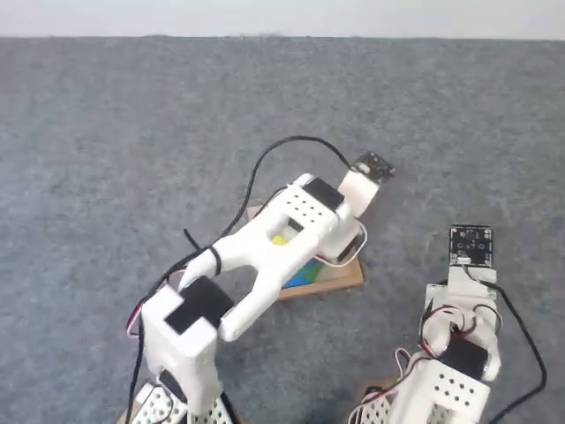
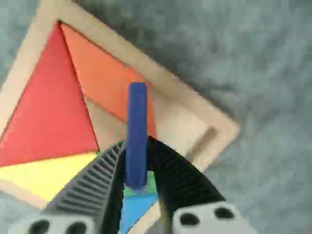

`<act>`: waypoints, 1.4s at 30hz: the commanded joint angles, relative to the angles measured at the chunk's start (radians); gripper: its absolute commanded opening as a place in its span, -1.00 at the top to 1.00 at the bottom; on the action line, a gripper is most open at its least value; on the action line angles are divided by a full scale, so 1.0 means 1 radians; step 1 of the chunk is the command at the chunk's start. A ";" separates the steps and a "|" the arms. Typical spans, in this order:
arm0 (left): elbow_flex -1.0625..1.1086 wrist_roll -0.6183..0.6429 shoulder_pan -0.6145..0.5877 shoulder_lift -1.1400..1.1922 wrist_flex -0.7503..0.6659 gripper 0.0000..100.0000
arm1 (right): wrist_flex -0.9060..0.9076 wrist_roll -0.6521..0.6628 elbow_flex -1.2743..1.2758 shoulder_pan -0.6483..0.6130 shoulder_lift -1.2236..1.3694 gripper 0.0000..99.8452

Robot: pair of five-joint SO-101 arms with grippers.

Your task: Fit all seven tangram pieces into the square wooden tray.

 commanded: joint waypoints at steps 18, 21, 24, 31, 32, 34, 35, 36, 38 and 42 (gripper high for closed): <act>-0.122 0.146 -0.009 0.097 0.026 0.97 | 0.007 0.008 0.018 -0.007 -0.013 0.98; -0.122 0.144 -0.009 0.089 0.051 0.97 | 0.005 0.008 0.018 -0.007 -0.013 0.98; -0.111 0.144 -0.009 0.089 0.060 0.97 | 0.005 0.008 0.018 -0.007 -0.013 0.98; -0.085 0.138 -0.011 0.089 0.061 0.86 | 0.004 0.009 0.018 -0.007 -0.013 0.98; -0.085 0.138 -0.011 0.089 0.063 0.86 | 0.004 0.009 0.018 -0.007 -0.013 0.98; -0.085 0.137 -0.009 0.089 0.068 0.86 | 0.004 0.009 0.018 -0.007 -0.013 0.98; -0.085 0.135 -0.009 0.087 0.075 0.85 | 0.004 0.009 0.018 -0.007 -0.013 0.98; -0.087 0.132 -0.006 0.087 0.080 0.85 | 0.004 0.009 0.018 -0.007 -0.013 0.98; -0.087 0.100 -0.003 0.083 0.087 0.85 | 0.002 0.009 0.018 -0.007 -0.013 0.98; -0.085 0.086 -0.003 0.025 0.121 0.82 | 0.002 0.009 0.018 -0.007 -0.013 0.98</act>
